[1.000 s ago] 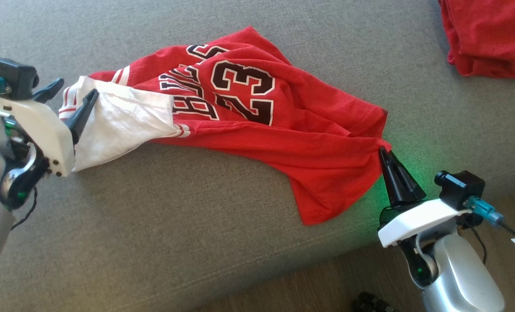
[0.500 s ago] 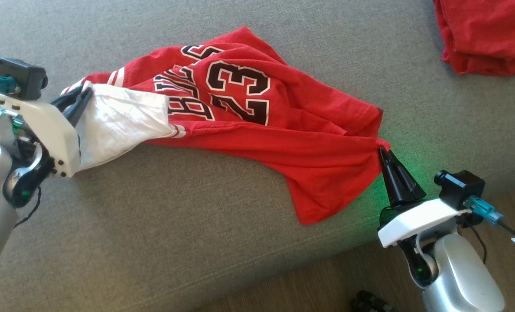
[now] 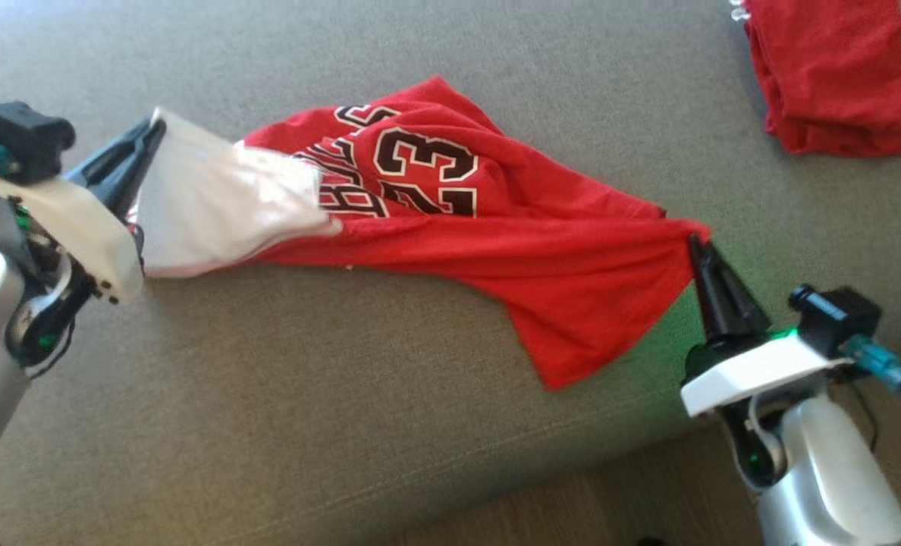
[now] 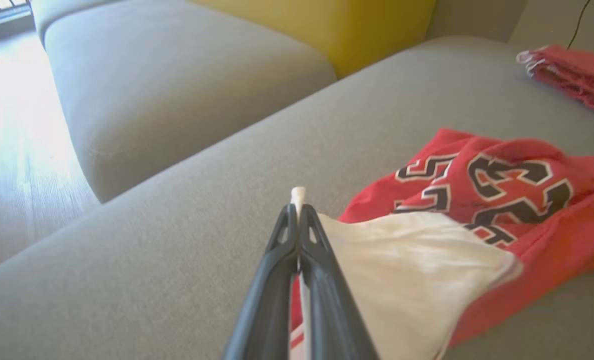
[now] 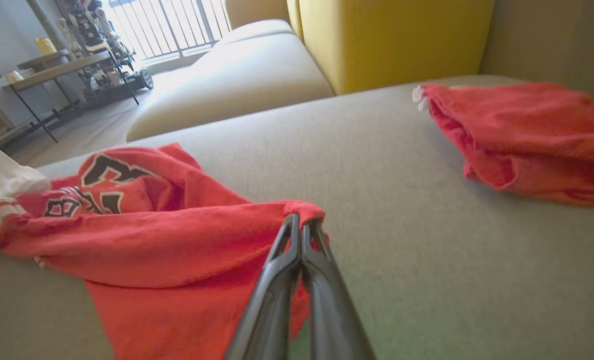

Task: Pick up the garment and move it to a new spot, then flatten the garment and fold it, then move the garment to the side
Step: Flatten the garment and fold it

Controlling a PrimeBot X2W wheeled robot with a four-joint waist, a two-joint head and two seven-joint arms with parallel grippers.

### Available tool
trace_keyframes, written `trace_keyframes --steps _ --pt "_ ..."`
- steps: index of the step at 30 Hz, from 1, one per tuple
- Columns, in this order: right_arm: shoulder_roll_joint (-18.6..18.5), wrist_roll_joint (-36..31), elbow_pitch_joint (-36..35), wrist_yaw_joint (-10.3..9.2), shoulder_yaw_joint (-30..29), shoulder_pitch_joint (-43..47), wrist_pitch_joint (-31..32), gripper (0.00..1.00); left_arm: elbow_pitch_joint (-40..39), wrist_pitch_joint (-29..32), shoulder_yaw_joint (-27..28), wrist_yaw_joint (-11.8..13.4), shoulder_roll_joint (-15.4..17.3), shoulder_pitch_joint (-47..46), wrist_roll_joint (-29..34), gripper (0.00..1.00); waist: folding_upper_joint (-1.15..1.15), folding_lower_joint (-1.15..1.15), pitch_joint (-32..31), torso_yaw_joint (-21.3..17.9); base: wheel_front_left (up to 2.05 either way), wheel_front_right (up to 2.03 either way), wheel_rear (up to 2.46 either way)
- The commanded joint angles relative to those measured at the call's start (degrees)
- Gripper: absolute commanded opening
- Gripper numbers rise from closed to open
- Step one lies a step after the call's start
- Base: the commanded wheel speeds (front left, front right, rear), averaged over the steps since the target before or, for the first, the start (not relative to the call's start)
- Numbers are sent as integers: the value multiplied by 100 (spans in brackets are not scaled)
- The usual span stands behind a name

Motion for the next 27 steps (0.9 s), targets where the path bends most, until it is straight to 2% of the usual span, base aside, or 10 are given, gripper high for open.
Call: trace_keyframes --steps 1,6,14,20,27 --pt "-21 -48 -322 -2 13 -136 -53 0 -228 -213 376 16 335 -327 -32 0 0 0 -169 75 0 0 0" --pt "-153 -144 -714 -2 -126 -587 43 0 -595 -638 587 82 434 -307 -77 0 0 0 -539 195 0 0 0" --pt "-755 134 -1055 -2 -35 -1793 736 0 -936 -1244 1054 92 363 -709 -186 0 0 0 -1219 480 0 0 0" --pt "-999 231 -885 -2 -111 -2790 1232 0 -1082 -1291 1199 80 229 -1247 -169 0 0 0 -1654 606 0 0 0" --pt "-1185 295 -826 -2 -67 -3703 1722 0 -1431 -891 1270 145 152 -2057 -159 0 0 0 -1766 758 0 0 0"
